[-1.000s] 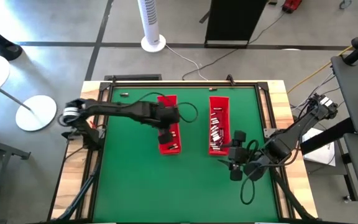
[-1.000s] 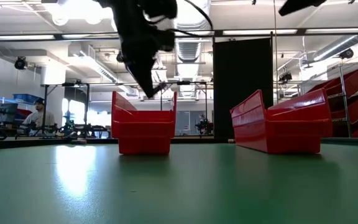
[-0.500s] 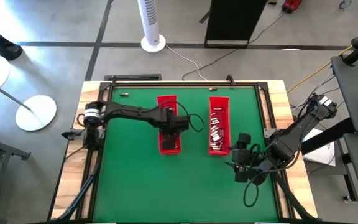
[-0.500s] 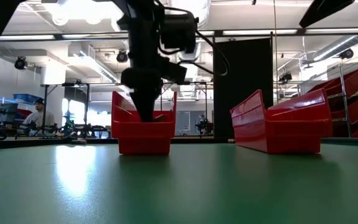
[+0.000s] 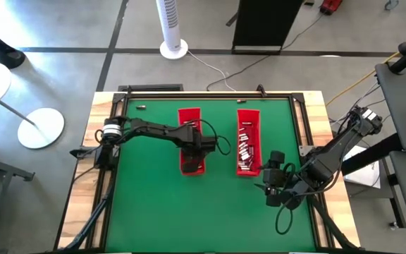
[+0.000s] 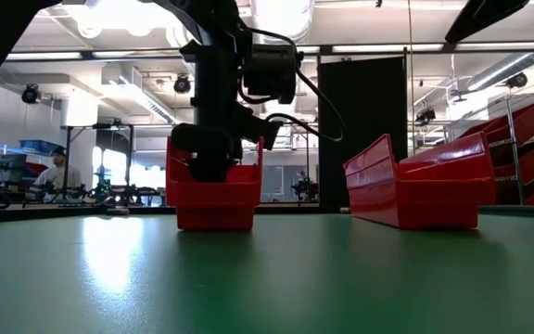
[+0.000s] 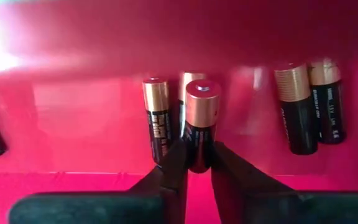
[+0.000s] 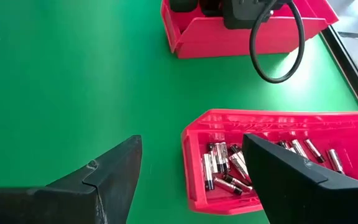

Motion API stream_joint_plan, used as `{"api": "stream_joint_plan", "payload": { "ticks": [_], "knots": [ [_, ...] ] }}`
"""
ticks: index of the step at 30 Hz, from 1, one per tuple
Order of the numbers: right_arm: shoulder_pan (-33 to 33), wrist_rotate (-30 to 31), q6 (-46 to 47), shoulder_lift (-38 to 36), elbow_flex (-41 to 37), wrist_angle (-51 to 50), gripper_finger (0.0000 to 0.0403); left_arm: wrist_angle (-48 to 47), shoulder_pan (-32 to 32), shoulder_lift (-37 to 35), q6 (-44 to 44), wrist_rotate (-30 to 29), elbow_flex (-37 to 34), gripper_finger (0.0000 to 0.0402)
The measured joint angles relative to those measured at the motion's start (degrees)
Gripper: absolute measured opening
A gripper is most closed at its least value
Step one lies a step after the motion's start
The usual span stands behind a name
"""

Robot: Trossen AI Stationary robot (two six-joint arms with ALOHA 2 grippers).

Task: Sort batteries
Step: Put the brown battery into the left red bin, then put the brown battery into the right red bin

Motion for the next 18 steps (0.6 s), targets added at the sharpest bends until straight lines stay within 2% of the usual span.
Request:
{"api": "stream_joint_plan", "payload": {
  "ticks": [12, 18],
  "knots": [
    [0.00, -0.12, 0.61, 0.00, 0.00, 0.23, 0.0269, -0.07, -0.24, -0.12, -0.21, 1.44, -0.11, 0.0084],
    [0.26, -0.26, 0.37, 0.00, 0.53, 0.15, 0.0280, -0.24, -0.53, -2.85, 0.65, 0.02, 0.99, 0.0125]
  ]
}}
